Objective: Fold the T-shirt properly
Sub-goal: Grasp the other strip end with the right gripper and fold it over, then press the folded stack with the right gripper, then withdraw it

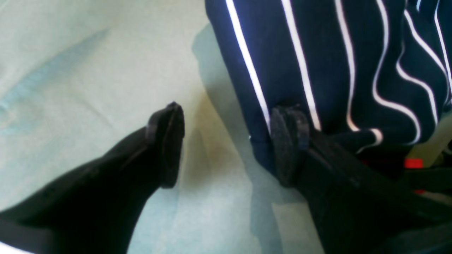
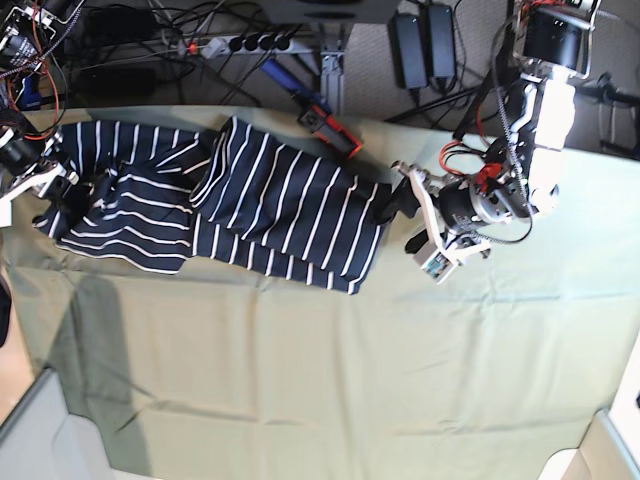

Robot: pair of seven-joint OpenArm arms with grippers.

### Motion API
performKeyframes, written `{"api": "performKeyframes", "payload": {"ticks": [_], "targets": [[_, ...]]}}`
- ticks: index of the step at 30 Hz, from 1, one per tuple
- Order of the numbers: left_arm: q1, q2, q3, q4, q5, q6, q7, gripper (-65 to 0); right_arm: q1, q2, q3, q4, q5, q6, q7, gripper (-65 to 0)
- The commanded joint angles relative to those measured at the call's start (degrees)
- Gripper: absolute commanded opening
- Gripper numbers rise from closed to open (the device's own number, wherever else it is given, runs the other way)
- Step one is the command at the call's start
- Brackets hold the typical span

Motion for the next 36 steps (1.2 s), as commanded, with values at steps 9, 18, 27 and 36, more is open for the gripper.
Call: {"api": "performKeyframes", "payload": {"ticks": [9, 18, 27, 36], "targets": [[-0.44, -0.17, -0.33, 0.85, -2.4, 0.02, -1.44, -24.0, 1.05, -8.7, -12.63, 19.61, -4.13, 3.63, 3.56, -65.0], [-0.57, -0.2, -0.33, 0.85, -3.69, 0.02, -0.59, -24.0, 5.99, -14.69, -30.67, 18.56, -19.28, 3.63, 7.52, -65.0], [-0.59, -0.2, -0.39, 0.85, -7.67, 0.02, 1.9, -24.0, 6.23, -16.0, -45.75, 9.62, -30.53, 3.63, 15.28, -65.0], [-0.59, -0.24, -8.96, 0.87, -13.64, -1.18, 3.76, -24.0, 6.25, -16.09, -55.78, 6.34, -30.18, 3.63, 17.09, -24.1]]}}
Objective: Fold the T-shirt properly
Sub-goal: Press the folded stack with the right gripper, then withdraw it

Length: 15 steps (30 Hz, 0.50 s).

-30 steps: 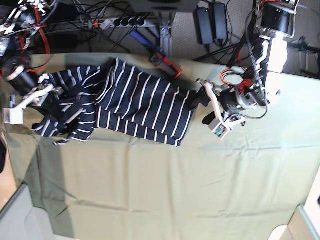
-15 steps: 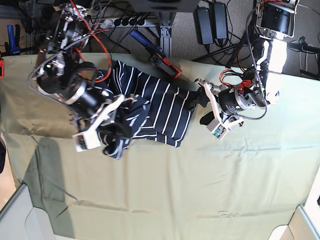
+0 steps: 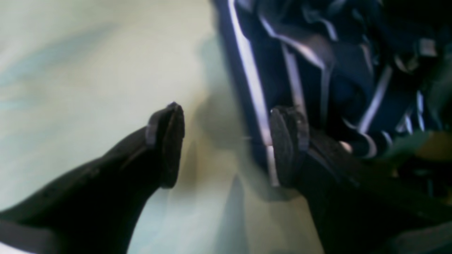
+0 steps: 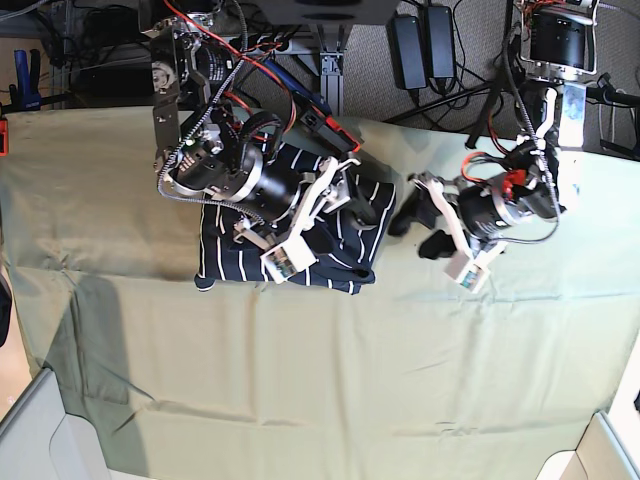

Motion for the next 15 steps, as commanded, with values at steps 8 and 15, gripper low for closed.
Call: {"api": "performKeyframes", "payload": {"ticks": [8, 15], "targets": [[-0.9, -5.44, -7.43, 0.87, -7.85, -3.3, 1.6, -24.0, 2.67, -4.28, -1.81, 7.08, 3.19, 3.58, 1.46, -24.1], [-0.85, -8.37, -7.43, 0.87, -8.37, -4.13, 1.79, -24.0, 6.88, -4.92, -1.4, 9.94, -2.43, 3.56, 1.27, -26.3]]}}
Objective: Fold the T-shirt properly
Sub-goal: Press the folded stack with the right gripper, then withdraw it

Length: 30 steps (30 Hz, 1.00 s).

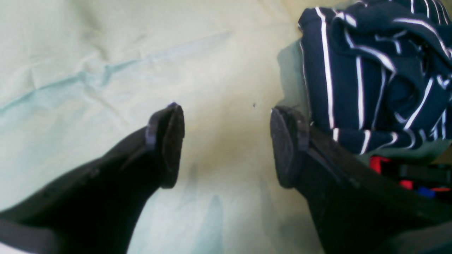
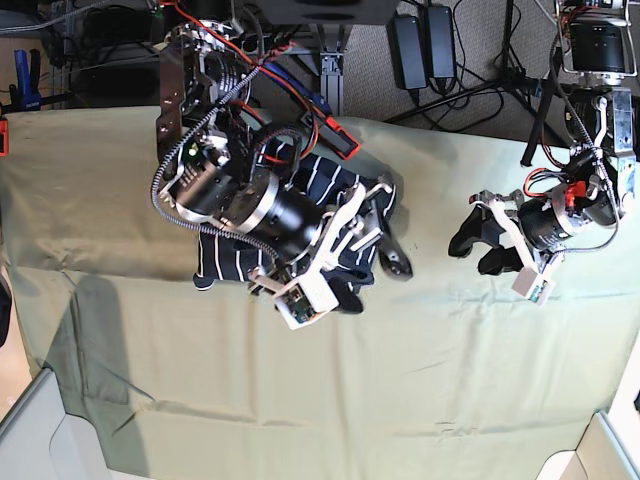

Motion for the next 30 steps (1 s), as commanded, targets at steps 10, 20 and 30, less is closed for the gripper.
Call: {"api": "performKeyframes", "payload": {"ticks": [10, 20, 30], "targets": [[-0.74, -2.71, -0.44, 0.85, -4.17, -3.53, -0.42, -24.0, 0.59, 4.31, 13.7, 1.14, -7.13, 3.48, -4.26, -65.0], [-0.76, -2.69, -0.44, 0.85, -4.59, -3.53, 0.11, -24.0, -4.83, 9.46, 29.73, 1.11, 1.79, 3.5, -5.16, -65.0], [-0.79, -2.69, -0.44, 0.85, -5.27, -3.53, -0.07, -24.0, -13.29, 8.98, 24.61, 1.11, 16.48, 3.58, -5.95, -65.0]]}}
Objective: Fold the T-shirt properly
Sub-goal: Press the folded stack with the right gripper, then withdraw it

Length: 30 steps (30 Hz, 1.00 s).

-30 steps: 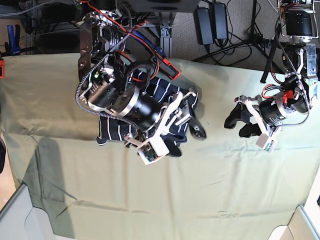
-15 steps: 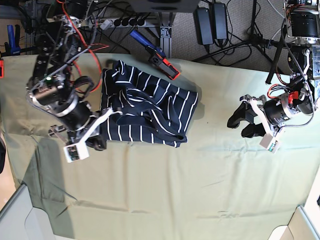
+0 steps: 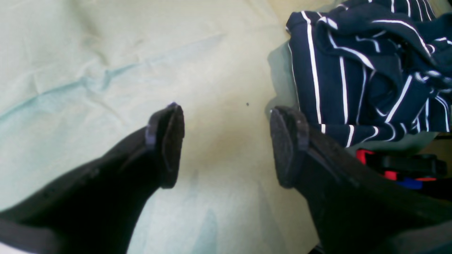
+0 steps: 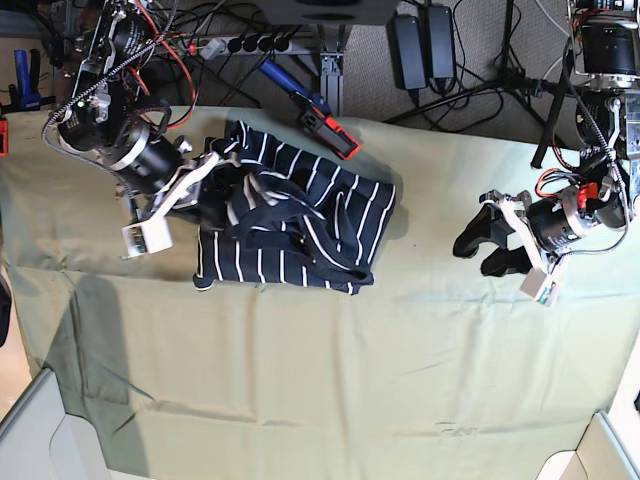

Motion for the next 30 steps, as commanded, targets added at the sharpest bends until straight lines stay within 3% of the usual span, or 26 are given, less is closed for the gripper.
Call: {"api": "performKeyframes", "payload": {"ticks": [1, 7, 10, 16, 17, 20, 24, 27, 30], "targets": [[-0.79, -0.81, -0.44, 0.87, -0.68, -1.76, -1.05, -24.0, 0.48, 0.13, -1.9, 0.96, 1.46, 3.61, 1.01, -65.0], [-0.81, -0.81, -0.44, 0.85, -0.44, -1.76, -1.05, -24.0, 1.05, 0.17, -15.76, 0.96, 2.34, 3.78, 1.11, -65.0], [-0.79, -0.81, -0.44, 0.87, -0.42, -1.76, -1.01, -24.0, 2.56, 0.2, -20.44, 0.96, -0.85, 3.76, 1.14, -65.0], [-0.42, -1.18, -0.44, 0.85, -0.66, -1.76, -0.17, -24.8, 7.8, 0.17, -18.1, 0.98, -4.83, 3.72, 3.28, -65.0], [-0.11, -1.46, -0.44, 0.87, -1.16, -1.76, -0.17, -27.2, 9.2, 0.15, -16.72, 0.96, -5.35, 3.72, 4.0, -65.0], [1.79, -1.75, -0.44, 0.87, -6.64, -1.76, 1.68, -46.8, 13.31, 0.17, -11.54, 0.55, -9.16, 3.72, 6.38, -65.0], [4.74, -1.7, 0.42, 0.92, -11.8, -1.76, 4.35, -59.9, 18.56, 0.26, -4.13, -5.55, -13.0, 3.67, 8.92, -65.0], [6.69, -1.25, 1.64, 0.92, -11.76, -1.76, 4.28, -64.9, 22.93, 0.52, 0.46, -13.81, -12.92, 3.69, 9.33, -65.0], [7.65, -1.11, 4.68, 0.92, -11.67, -1.76, 4.28, -65.0, 27.65, 1.95, 2.51, -22.47, -12.92, 3.74, 9.33, -65.0]]}}
